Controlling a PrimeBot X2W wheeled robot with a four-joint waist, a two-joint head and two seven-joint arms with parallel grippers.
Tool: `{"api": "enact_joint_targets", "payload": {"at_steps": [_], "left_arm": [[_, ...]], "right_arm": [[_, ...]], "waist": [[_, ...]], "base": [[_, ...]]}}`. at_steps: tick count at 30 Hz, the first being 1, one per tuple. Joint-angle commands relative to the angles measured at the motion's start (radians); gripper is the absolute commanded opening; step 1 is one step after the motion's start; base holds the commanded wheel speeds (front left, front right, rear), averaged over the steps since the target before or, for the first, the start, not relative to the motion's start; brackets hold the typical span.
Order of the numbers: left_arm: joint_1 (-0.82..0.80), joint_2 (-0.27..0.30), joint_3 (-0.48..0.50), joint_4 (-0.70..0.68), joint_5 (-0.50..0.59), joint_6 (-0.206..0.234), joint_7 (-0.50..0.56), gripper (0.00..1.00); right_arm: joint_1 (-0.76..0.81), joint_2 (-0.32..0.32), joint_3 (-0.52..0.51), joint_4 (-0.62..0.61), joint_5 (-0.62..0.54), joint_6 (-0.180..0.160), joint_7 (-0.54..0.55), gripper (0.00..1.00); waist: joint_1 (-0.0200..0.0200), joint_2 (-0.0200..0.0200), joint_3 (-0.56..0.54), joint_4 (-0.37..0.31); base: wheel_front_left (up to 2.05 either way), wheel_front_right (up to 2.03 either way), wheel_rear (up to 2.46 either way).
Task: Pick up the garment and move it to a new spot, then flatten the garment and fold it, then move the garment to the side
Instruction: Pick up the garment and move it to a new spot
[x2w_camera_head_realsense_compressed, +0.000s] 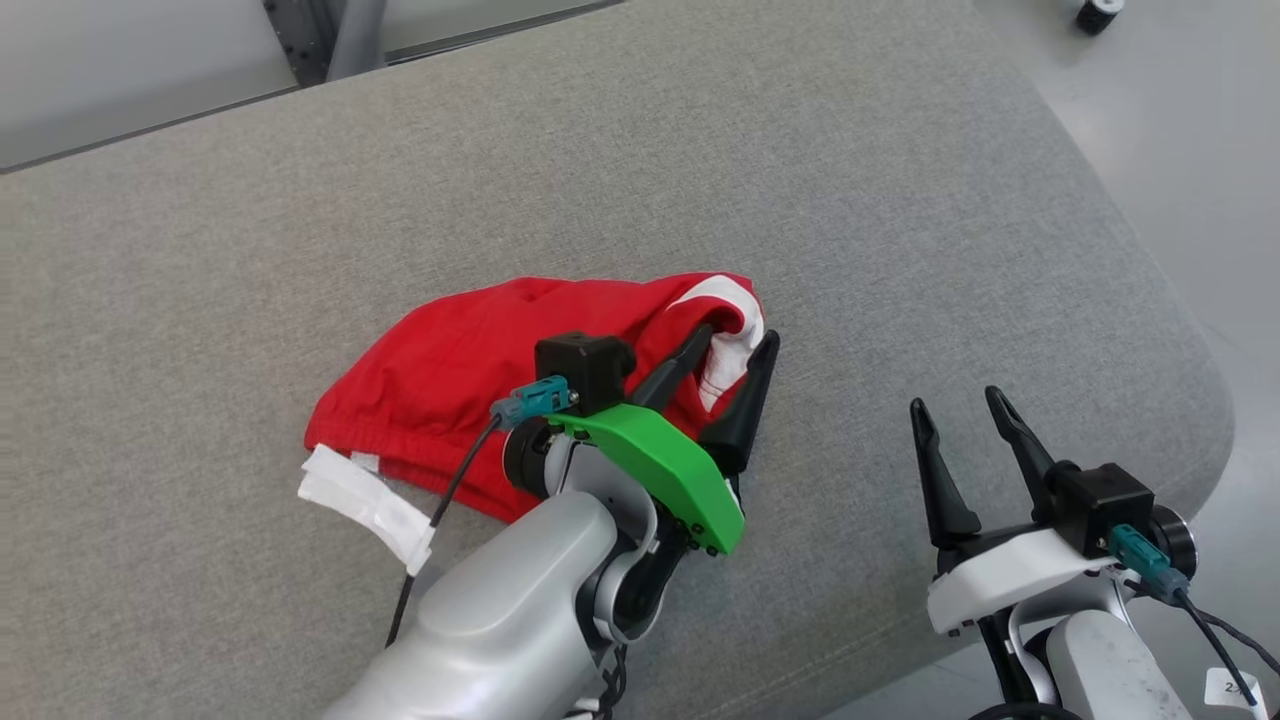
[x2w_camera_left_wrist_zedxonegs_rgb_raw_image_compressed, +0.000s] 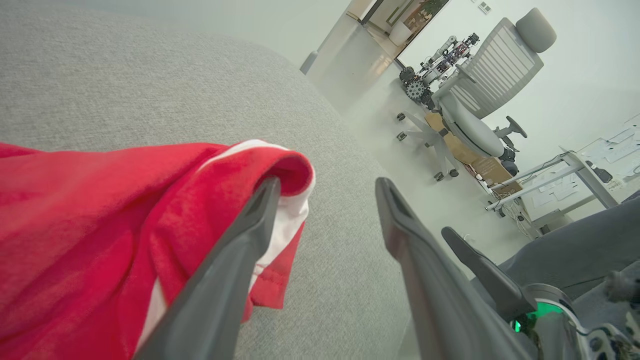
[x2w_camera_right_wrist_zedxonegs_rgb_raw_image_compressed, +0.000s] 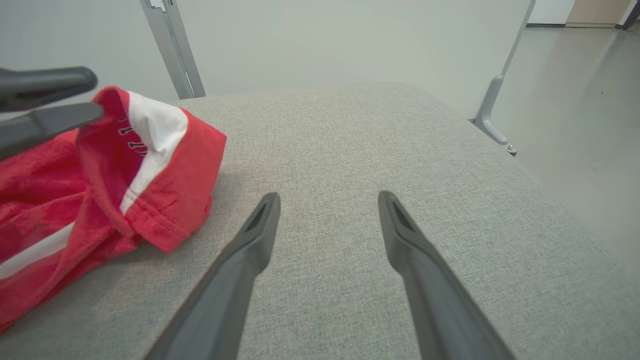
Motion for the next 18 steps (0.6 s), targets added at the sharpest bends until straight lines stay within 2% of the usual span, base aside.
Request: {"api": "enact_joint_targets", "payload": {"at_steps": [1,4,7,9,12,18], "left_arm": [[0.005,0.003,-0.012,-0.008,-0.001,-0.004,-0.015,1.0],[0.042,0.028,-0.02,-0.028,0.05,0.003,-0.033,1.0],[0.09,0.083,0.007,-0.086,0.143,0.059,-0.046,1.0],[0.142,0.108,0.067,-0.159,0.225,0.11,-0.045,1.0],[0.249,0.15,0.146,-0.257,0.335,0.157,-0.044,1.0],[0.459,0.18,0.308,-0.357,0.456,0.197,-0.044,1.0]], "right_arm": [[0.013,-0.003,-0.007,0.0,-0.011,-0.001,-0.002,1.0],[0.03,-0.004,-0.022,-0.003,-0.023,-0.001,-0.002,1.0],[0.049,-0.004,-0.048,-0.019,-0.037,-0.001,-0.002,1.0],[0.068,-0.003,-0.067,-0.031,-0.046,-0.001,-0.001,1.0],[0.087,-0.004,-0.091,-0.044,-0.066,-0.001,-0.002,1.0],[0.124,-0.006,-0.125,-0.052,-0.099,-0.001,-0.002,1.0]], "waist": [[0.0,-0.0001,-0.025,0.031],[0.0,-0.0001,-0.045,0.054],[0.0,-0.0001,-0.065,0.086],[0.0,-0.0001,-0.078,0.11],[0.0,-0.0001,-0.098,0.144],[0.0,-0.0001,-0.15,0.201]], "base": [[0.0,0.0,0.0],[0.0,0.0,0.0],[0.0,0.0,0.0],[0.0,0.0,0.0],[0.0,0.0,0.0],[0.0,0.0,0.0]]}}
